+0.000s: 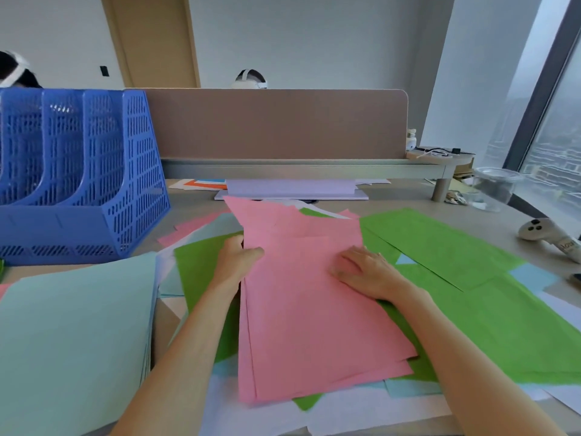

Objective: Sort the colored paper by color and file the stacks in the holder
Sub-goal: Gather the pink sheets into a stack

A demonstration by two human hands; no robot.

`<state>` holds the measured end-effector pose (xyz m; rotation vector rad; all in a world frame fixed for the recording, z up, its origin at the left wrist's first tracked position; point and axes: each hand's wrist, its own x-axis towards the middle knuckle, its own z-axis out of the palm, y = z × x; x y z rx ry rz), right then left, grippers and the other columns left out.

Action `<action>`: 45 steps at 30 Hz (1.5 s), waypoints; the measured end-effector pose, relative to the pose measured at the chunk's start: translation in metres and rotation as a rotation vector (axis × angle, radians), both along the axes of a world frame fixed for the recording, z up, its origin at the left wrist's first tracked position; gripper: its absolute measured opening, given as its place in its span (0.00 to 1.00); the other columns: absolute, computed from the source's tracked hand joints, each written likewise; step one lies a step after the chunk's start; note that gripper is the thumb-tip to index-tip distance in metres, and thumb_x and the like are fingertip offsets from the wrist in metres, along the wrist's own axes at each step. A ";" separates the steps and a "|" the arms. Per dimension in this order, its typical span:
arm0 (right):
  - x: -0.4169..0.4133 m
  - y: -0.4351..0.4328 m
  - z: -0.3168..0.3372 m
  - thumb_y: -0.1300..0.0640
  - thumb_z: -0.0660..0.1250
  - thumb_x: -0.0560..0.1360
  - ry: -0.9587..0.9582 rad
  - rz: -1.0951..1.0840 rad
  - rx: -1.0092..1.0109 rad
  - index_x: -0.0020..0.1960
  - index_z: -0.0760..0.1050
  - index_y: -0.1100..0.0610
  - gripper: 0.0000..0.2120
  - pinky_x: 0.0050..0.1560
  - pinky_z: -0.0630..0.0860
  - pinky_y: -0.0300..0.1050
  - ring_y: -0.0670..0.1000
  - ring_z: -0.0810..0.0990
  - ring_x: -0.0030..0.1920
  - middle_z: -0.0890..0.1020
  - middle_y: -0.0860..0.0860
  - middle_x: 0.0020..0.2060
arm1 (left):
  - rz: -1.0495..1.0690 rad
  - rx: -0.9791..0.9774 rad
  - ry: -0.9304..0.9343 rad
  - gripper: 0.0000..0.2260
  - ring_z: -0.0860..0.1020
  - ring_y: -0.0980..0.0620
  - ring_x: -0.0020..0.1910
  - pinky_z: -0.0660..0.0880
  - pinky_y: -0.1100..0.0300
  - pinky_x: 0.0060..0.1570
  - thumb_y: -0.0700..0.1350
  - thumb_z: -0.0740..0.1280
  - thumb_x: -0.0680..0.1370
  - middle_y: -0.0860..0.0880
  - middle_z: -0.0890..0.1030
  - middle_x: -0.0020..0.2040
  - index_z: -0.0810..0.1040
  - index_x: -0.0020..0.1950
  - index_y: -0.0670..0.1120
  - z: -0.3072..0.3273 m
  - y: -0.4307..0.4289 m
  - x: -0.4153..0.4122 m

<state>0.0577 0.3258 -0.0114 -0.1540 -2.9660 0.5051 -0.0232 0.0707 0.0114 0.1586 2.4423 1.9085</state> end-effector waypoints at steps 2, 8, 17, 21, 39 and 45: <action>0.003 -0.003 0.002 0.38 0.61 0.77 -0.011 0.027 -0.026 0.72 0.66 0.51 0.29 0.74 0.58 0.52 0.52 0.65 0.73 0.68 0.50 0.72 | -0.024 -0.030 -0.032 0.14 0.80 0.47 0.47 0.74 0.58 0.47 0.38 0.70 0.70 0.46 0.82 0.49 0.79 0.55 0.42 -0.002 -0.001 -0.003; 0.007 -0.009 0.010 0.52 0.63 0.78 -0.029 0.035 -0.101 0.74 0.64 0.51 0.25 0.69 0.58 0.37 0.49 0.65 0.73 0.67 0.48 0.74 | -0.070 0.001 0.011 0.18 0.78 0.51 0.52 0.71 0.63 0.43 0.33 0.67 0.73 0.49 0.80 0.54 0.72 0.61 0.47 -0.004 0.001 -0.004; 0.006 -0.007 0.009 0.30 0.74 0.60 0.140 -0.209 -0.614 0.74 0.63 0.50 0.49 0.66 0.72 0.49 0.48 0.75 0.65 0.75 0.47 0.67 | 0.013 0.400 0.121 0.13 0.82 0.61 0.42 0.76 0.68 0.37 0.39 0.70 0.76 0.54 0.83 0.49 0.77 0.60 0.47 0.006 0.002 0.000; 0.011 -0.016 0.024 0.45 0.75 0.69 0.270 -0.141 -1.020 0.61 0.74 0.54 0.24 0.41 0.81 0.41 0.46 0.85 0.46 0.85 0.48 0.50 | -0.009 0.430 0.097 0.12 0.82 0.59 0.41 0.77 0.69 0.36 0.43 0.71 0.75 0.52 0.84 0.50 0.78 0.58 0.47 0.006 0.000 -0.001; 0.012 -0.012 0.026 0.59 0.69 0.76 0.086 -0.017 -1.255 0.56 0.79 0.61 0.10 0.45 0.81 0.47 0.54 0.85 0.44 0.85 0.57 0.49 | 0.092 0.461 0.047 0.10 0.80 0.48 0.54 0.77 0.53 0.56 0.45 0.68 0.77 0.47 0.82 0.54 0.76 0.57 0.45 0.000 0.007 -0.006; 0.011 -0.015 0.021 0.61 0.70 0.75 0.104 -0.052 -1.182 0.56 0.79 0.60 0.09 0.39 0.81 0.43 0.52 0.85 0.42 0.86 0.55 0.47 | -0.155 0.255 -0.140 0.18 0.80 0.51 0.55 0.76 0.55 0.54 0.47 0.69 0.76 0.48 0.81 0.58 0.74 0.65 0.46 -0.005 0.010 -0.005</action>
